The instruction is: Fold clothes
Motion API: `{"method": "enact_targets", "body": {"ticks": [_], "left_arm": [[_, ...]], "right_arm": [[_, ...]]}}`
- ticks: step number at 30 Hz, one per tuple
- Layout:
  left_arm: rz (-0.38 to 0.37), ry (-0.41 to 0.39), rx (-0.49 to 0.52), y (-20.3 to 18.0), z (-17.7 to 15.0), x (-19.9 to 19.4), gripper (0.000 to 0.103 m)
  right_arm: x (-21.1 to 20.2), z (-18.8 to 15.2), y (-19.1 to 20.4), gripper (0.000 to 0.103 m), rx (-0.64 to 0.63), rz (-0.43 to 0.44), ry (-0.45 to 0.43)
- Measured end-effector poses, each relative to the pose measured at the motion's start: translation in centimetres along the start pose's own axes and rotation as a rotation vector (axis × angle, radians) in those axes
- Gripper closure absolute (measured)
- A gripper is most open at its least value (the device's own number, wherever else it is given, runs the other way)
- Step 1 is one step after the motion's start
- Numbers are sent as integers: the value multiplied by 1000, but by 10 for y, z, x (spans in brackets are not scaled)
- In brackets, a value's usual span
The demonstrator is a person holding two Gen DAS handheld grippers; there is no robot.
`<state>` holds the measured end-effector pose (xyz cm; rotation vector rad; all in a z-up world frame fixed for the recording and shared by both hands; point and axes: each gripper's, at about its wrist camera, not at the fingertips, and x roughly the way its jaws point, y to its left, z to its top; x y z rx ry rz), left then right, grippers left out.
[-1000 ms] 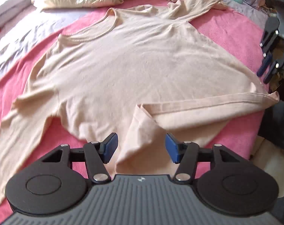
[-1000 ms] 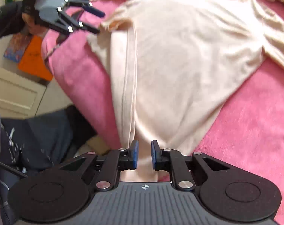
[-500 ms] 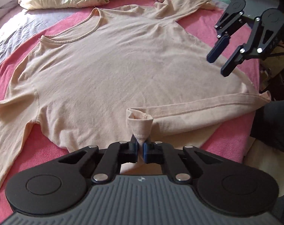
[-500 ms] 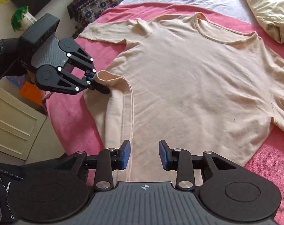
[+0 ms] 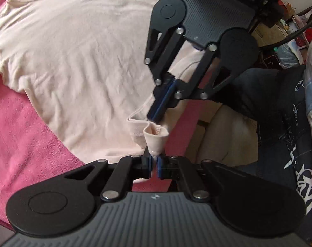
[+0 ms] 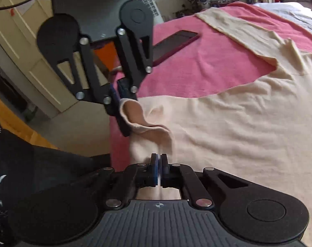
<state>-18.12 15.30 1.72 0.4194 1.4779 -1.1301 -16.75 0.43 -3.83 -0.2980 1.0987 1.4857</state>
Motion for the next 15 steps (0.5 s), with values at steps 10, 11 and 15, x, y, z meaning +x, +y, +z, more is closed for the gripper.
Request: {"method": "enact_targets", "body": {"ticks": [10,11,15], "left_arm": [[50,109,-10,0,-29,45,101],[51,114,-2,0,-29,46,101],[57,135,32,-4,-25,49,101]], "right_arm": [[-18,-14,9,93,223,-20,-131],[-22,-13,-1,90,250,-80,-151],[-4,-23,-19,83,262,-190,-19]]}}
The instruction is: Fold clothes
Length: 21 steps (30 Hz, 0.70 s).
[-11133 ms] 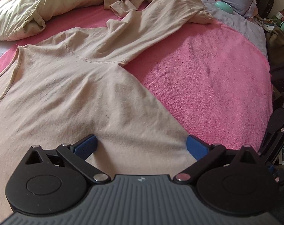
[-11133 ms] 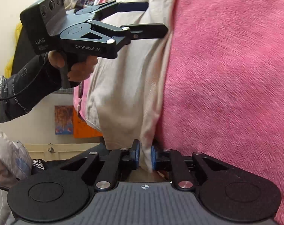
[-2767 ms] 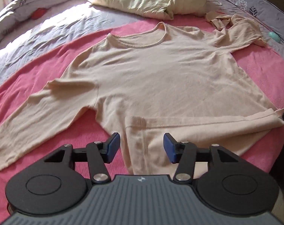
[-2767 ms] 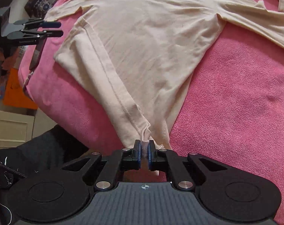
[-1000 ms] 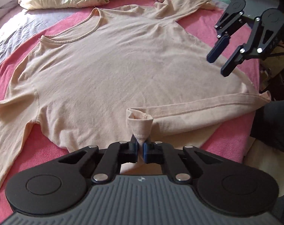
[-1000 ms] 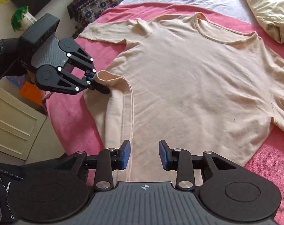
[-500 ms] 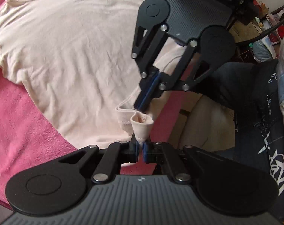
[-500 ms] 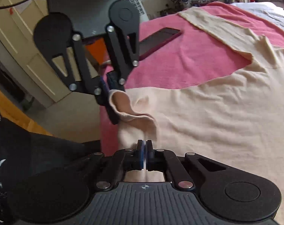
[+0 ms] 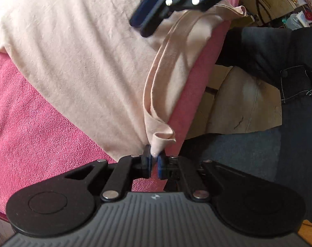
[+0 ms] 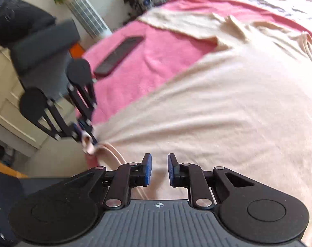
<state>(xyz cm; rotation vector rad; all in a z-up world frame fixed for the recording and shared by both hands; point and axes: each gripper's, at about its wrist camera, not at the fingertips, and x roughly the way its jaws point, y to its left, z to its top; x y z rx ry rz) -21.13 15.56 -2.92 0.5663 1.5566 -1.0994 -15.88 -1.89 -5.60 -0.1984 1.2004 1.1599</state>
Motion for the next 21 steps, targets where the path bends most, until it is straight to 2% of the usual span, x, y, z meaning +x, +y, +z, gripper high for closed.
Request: {"method": "enact_targets", "body": {"ticks": [2,4,6,7,8,11,13,14,15,16,17,19,21], "left_arm": [[0,6,3,-1,1,0,100],[-4,11,-10,1,0,1,100],[-3,16,-12,2,0,3,100],[-2,17,-11,1,1,4,100],[-2,18,-11,1,1,5,100],[-2,14,-19,0,1,7,100],[-3,11,-28,0,0,8,100],[-3,11,-35,-1,0,8,100],[-2,12,-40,-2,0,8,100],[0,14,-47,-2,-1,7,100],[2,18,-59,-3,-3,7,100],[6,28,-87,-5,-7,7,98],[5,64,-141,-6,-17,9,93]], "right_arm": [[5,-16,12,82,-17,118,87],[14,-33,29,82,19,321,239],[21,-55,48,84,28,424,366],[19,-65,55,83,22,419,390],[13,-71,57,81,27,386,377],[-21,-75,35,81,199,261,224],[-44,-74,21,75,259,118,97],[-48,-79,15,64,286,63,79],[-47,-87,9,60,311,20,95],[-45,-94,4,60,336,-23,110],[-40,-106,1,63,362,-29,161],[-26,-133,0,62,417,14,312],[-20,-153,3,64,448,-19,459]]}}
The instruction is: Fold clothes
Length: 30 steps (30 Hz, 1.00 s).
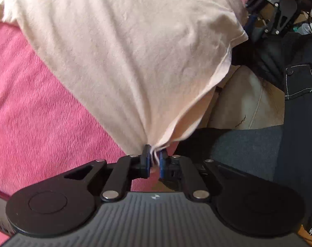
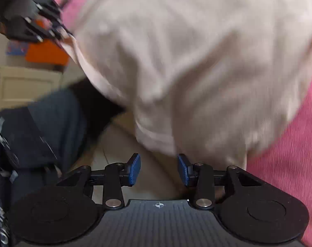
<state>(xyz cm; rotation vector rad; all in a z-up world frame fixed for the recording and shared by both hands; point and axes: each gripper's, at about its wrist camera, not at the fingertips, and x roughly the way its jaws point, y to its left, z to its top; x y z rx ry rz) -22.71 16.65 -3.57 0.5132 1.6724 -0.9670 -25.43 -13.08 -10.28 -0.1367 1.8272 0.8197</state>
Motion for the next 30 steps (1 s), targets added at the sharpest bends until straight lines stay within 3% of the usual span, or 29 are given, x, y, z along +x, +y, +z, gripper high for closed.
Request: {"method": "enact_targets", "body": {"ticks": [2,4,5,7,9,12,14,17,20,23,26,29,30], "left_arm": [[12,91,-59,-1,-19,9,85],[50,173,-108,-3,-41,15,84],[82,190,-138,-2,-50,13,84],[143,166,-231,8,-58,-2,84],[201,71,-322,23,-48,-29,84],[273,-125,-346,39,-4,-67,79],[318,-278,-287,40,46,-87,71],[351,-461,-174,37,138,-101,69],[338,-616,-110,28,235,-97,68],[310,-721,-118,28,305,-84,68],[289,-759,-160,39,368,-67,68],[301,-760,-197,43,411,-47,68],[317,-757,-204,41,419,-43,68]], "right_arm": [[-16,-11,-7,64,41,-5,-43],[-54,-14,-25,62,144,-1,-204],[-75,-16,-34,56,199,-3,-291],[-115,-19,-61,42,324,-89,-493],[-149,-26,-97,35,484,-218,-706],[-180,-59,-170,35,797,-355,-956],[-192,-87,-219,37,1011,-421,-1123],[-203,-120,-279,37,1231,-540,-1300],[-208,-135,-335,36,1382,-552,-1363],[-202,-135,-376,35,1467,-474,-1387],[-196,-125,-396,39,1446,-387,-1384],[-202,-124,-387,82,1389,-412,-1378],[-206,-126,-382,89,1376,-435,-1385]]}}
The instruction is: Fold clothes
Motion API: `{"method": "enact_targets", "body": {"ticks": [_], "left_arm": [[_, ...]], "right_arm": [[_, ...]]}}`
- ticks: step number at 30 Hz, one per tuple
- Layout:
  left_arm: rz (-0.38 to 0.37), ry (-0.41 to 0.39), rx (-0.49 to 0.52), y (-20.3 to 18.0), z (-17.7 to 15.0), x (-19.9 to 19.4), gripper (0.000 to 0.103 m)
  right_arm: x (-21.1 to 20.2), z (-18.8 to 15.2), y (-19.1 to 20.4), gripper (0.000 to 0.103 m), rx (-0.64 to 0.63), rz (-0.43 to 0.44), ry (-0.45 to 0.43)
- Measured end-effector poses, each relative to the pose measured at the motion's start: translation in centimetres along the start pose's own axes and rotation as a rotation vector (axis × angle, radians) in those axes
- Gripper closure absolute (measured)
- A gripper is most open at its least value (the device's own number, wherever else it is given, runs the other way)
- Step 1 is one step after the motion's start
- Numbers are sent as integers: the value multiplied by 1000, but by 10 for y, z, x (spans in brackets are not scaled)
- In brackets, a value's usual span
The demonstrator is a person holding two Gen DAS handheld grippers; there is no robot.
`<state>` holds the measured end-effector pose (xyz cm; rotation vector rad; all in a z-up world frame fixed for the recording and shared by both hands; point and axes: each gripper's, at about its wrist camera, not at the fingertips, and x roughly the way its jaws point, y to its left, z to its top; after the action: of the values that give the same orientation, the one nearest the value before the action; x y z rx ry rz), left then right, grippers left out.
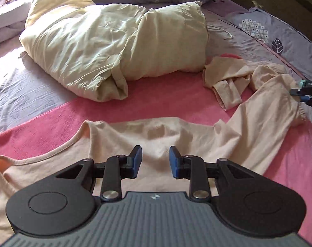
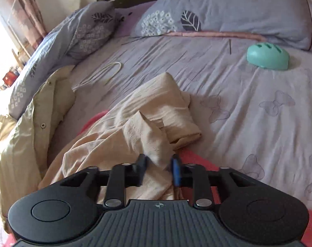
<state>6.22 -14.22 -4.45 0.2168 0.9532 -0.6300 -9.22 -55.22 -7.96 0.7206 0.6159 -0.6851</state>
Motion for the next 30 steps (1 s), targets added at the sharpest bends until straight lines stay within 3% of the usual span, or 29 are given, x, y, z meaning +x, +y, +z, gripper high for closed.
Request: {"method": "enact_targets", "body": {"ticks": [7,10,13,18,21,24,27,30], "left_arm": [[76,19,32,-30,-4,40,67],[149,-3,50,-41,-7,49,55],[203,7,2,-43,0,46,51],[230,-154,-244,5,6,-9,52],[259,-162,-363,52,-9,-45,52],[316,-150,-462,97,-48,-86,52],[376,-105,-548,135,-96,-124,52],[420,-70,-623,165,-140,-155,52]], "right_arm": [[-45,16,0,93,-73,-8,-122],[-42,9,-10,93,-102,-62,-65],[-46,4,-24,93,-25,-77,-44],[-87,6,-14,93,-15,-9,-118],[-118,6,27,93,-125,107,-151],[-139,-12,95,93,-234,301,-132],[-150,-56,183,93,-328,532,-61],[-162,-131,274,92,-452,745,28]]}}
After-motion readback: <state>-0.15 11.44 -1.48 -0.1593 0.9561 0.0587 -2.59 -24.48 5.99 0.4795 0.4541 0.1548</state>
